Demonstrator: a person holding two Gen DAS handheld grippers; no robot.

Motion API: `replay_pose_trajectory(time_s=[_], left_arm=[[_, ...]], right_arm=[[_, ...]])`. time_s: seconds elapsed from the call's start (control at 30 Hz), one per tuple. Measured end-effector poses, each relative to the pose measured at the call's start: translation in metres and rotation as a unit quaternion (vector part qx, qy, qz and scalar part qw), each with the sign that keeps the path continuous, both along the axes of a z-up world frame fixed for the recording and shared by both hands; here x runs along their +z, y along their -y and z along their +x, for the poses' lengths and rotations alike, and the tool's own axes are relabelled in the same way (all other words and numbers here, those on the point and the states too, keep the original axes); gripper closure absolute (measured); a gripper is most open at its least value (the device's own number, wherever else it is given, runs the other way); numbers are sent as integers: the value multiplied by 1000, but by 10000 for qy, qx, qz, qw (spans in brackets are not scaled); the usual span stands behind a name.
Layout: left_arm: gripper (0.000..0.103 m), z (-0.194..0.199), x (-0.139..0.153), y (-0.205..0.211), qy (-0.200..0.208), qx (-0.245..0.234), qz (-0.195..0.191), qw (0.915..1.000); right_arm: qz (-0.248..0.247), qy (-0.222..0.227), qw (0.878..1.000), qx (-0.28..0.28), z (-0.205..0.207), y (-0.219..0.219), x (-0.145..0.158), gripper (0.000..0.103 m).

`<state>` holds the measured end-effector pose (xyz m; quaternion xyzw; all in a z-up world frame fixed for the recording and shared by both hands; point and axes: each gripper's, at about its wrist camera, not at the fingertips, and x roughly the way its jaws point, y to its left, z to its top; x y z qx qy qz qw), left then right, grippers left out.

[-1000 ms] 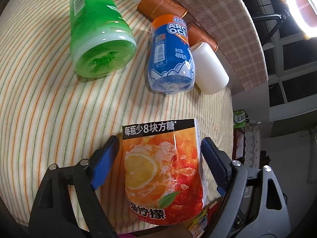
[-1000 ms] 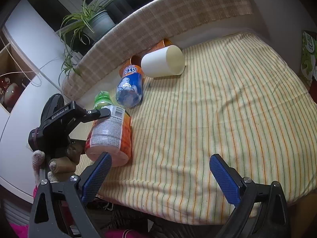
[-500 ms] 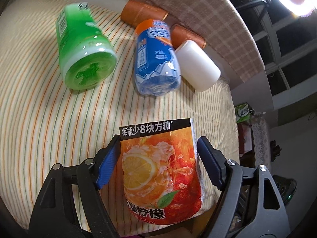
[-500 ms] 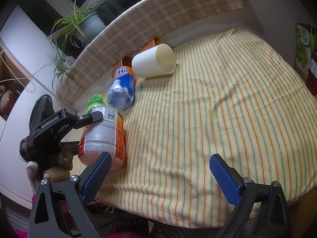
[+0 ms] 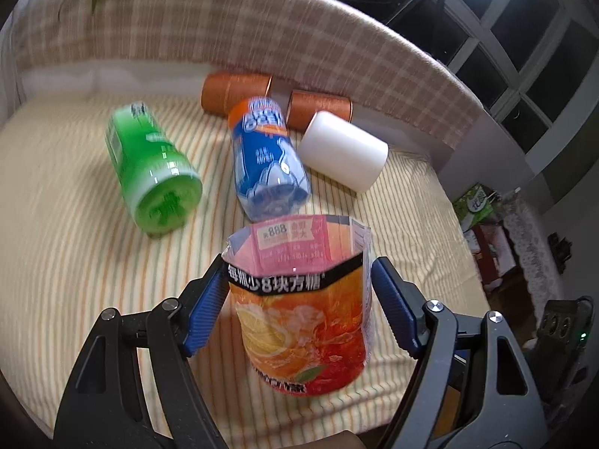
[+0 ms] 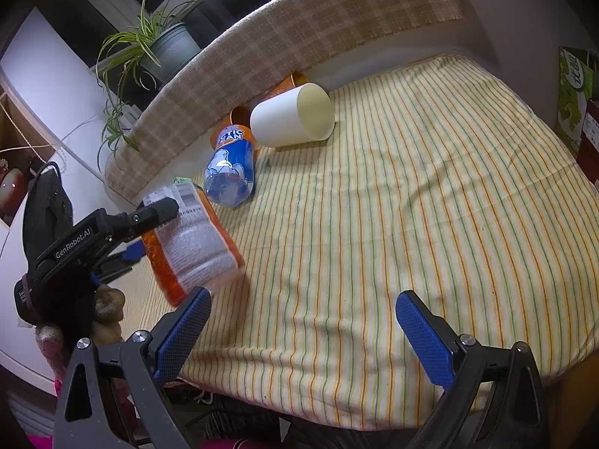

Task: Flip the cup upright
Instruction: 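Rotate the held cup with the left tool so its open rim faces up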

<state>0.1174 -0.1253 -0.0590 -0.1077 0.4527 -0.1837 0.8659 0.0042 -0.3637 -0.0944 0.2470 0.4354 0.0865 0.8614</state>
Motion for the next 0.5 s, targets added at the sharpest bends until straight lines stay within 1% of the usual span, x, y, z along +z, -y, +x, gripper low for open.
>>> replay_pose_trajectory(time_s=[0.2, 0.3, 0.5], left_arm=[[25, -5, 5, 5, 359, 19, 336, 9988], [25, -7, 4, 6, 457, 57, 431, 9980], [25, -13, 5, 11, 792, 60, 729, 9942]], right_arm=[[19, -10, 10000, -17, -1, 1, -1, 3], [16, -15, 10000, -17, -2, 0, -1, 3], [5, -17, 10000, -14, -3, 0, -1, 3]])
